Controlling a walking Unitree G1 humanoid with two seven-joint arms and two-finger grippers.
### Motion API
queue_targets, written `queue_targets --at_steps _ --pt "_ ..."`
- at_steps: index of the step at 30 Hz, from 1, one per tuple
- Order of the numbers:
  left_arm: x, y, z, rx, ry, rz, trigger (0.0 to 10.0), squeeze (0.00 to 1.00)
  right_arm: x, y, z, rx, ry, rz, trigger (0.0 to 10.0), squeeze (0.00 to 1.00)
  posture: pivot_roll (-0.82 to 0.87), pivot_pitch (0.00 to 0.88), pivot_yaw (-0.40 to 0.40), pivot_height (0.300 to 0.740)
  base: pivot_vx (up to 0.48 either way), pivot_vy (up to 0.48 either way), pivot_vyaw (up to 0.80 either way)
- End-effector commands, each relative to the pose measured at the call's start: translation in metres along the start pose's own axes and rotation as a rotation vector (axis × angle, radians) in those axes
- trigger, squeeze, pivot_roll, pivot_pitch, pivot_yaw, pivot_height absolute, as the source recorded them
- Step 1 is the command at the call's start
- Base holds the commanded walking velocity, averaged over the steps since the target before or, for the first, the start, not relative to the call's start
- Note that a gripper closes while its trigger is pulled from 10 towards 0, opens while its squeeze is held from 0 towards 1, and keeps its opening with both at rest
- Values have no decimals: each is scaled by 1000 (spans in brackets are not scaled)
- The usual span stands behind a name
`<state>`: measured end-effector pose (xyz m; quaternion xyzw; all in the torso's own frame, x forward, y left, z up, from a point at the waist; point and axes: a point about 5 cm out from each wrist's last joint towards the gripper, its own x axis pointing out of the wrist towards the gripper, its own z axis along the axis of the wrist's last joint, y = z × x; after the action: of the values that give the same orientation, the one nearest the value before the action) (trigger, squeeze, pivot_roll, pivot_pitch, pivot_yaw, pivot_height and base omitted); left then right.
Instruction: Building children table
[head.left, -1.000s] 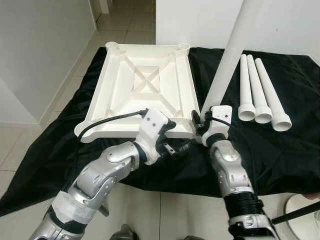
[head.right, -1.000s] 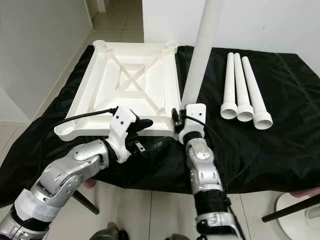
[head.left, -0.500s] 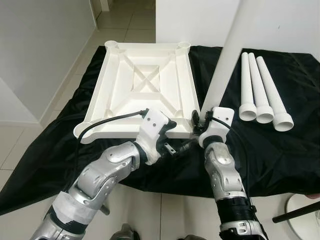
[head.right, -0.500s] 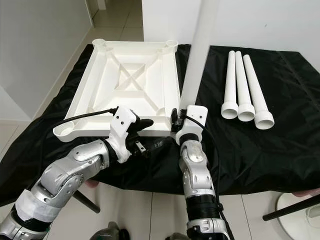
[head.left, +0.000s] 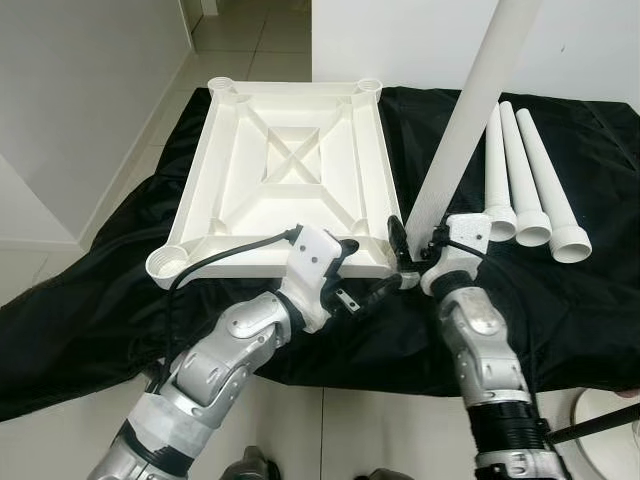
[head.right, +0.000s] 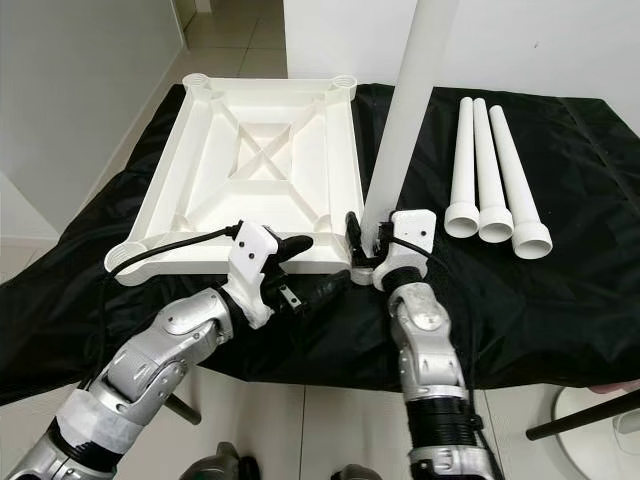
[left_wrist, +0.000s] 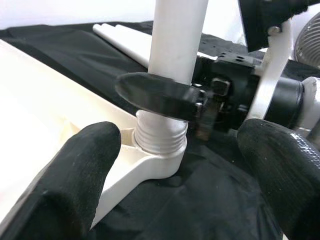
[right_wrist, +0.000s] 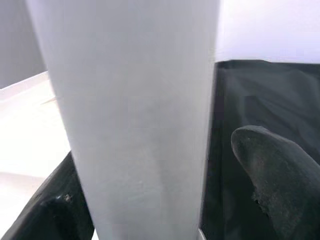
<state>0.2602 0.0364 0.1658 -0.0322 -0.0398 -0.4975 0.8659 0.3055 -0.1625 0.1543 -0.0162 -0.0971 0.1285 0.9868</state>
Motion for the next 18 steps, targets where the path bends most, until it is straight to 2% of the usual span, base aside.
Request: queue_targets --at_steps 1,2,3,11,12,13,14,15,18 --pt "-8 0 -4 -1 8 -124 10000 0 2 1 -2 -15 14 132 10000 0 -31 22 46 740 0 0 0" --pt "-8 0 -4 -1 8 -124 10000 0 2 1 -2 -15 14 132 10000 0 -31 22 46 740 0 0 0" --pt "-10 -1 -3 -5 0 -149 10000 0 4 0 -1 -24 24 215 10000 0 -34 20 46 740 0 0 0" --pt "-7 -9 0 16 2 -205 10000 0 11 -5 0 -55 45 324 10000 0 -21 16 58 740 0 0 0" --pt "-8 -12 1 23 7 -222 10000 0 13 -8 -1 -67 58 347 4627 0 -13 17 63 740 0 0 0" --pt "-9 -14 2 30 9 -231 10000 0 14 -11 -3 -76 69 354 1804 0 -7 19 63 740 0 0 0" --pt "-9 -14 2 30 9 -231 10000 0 14 -11 -3 -76 69 354 1804 0 -7 19 63 740 0 0 0" --pt "-9 -15 3 34 10 -235 10000 0 15 -14 -5 -76 80 358 0 0 -8 18 66 740 0 0 0" --pt "-10 -16 5 34 7 -236 10000 0 13 -15 -8 -72 90 371 0 0 0 18 64 740 0 0 0"
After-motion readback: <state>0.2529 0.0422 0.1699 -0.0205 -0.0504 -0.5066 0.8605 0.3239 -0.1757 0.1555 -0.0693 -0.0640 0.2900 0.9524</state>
